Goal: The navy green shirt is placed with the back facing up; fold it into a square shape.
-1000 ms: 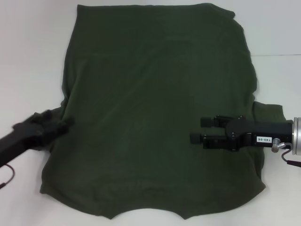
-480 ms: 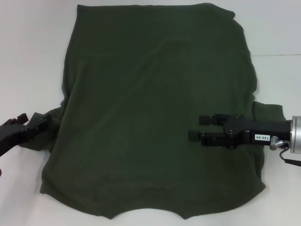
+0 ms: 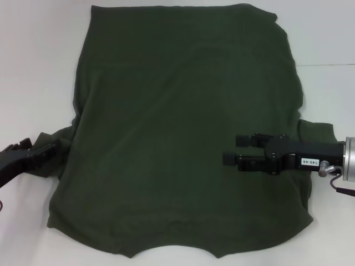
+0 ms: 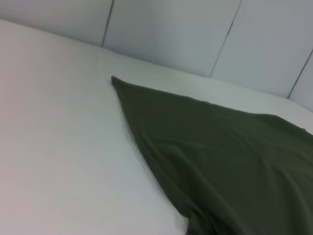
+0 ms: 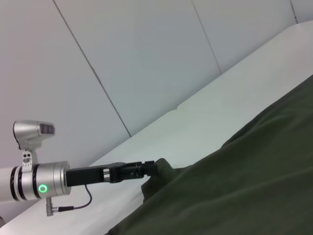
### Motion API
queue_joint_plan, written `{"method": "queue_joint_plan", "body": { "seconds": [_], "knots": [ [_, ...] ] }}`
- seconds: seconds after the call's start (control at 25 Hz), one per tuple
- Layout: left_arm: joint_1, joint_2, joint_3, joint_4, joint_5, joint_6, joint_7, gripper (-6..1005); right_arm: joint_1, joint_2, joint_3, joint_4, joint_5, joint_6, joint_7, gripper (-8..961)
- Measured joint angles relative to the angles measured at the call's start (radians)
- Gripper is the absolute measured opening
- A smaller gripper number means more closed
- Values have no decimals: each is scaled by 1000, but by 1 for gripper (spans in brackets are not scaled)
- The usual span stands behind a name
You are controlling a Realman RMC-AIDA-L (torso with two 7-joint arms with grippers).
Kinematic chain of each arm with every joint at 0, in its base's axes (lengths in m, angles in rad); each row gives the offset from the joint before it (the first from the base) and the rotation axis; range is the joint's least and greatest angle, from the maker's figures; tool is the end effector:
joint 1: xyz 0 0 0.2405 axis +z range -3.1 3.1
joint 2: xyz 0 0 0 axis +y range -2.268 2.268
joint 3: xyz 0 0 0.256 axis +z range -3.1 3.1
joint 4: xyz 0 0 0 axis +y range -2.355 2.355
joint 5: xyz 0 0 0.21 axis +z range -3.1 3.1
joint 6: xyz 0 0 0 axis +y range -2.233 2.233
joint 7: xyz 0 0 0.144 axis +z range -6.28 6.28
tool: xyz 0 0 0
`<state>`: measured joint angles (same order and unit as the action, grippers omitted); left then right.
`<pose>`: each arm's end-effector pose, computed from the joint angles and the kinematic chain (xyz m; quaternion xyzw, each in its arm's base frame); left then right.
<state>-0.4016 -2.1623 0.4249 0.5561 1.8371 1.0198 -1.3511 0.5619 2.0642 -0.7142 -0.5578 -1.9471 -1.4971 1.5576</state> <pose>-0.3644 0.3271 0.0058 -0.7560 -0.4399 -0.2487 0.4160 0.2590 0.3380 -0.0118 -0.9040 0.3187 0.2653 0.1042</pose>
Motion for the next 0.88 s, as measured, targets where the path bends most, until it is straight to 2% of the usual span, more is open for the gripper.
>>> {"method": "queue_joint_plan", "body": {
  "seconds": [0.52, 0.88],
  "knots": [
    [3, -1, 24, -16, 1, 8, 12, 885, -7, 0, 1, -1, 1, -6, -1, 879],
    [4, 0, 32, -7, 1, 8, -2, 744, -8, 2, -2, -1, 1, -13, -1, 879]
  ]
}}
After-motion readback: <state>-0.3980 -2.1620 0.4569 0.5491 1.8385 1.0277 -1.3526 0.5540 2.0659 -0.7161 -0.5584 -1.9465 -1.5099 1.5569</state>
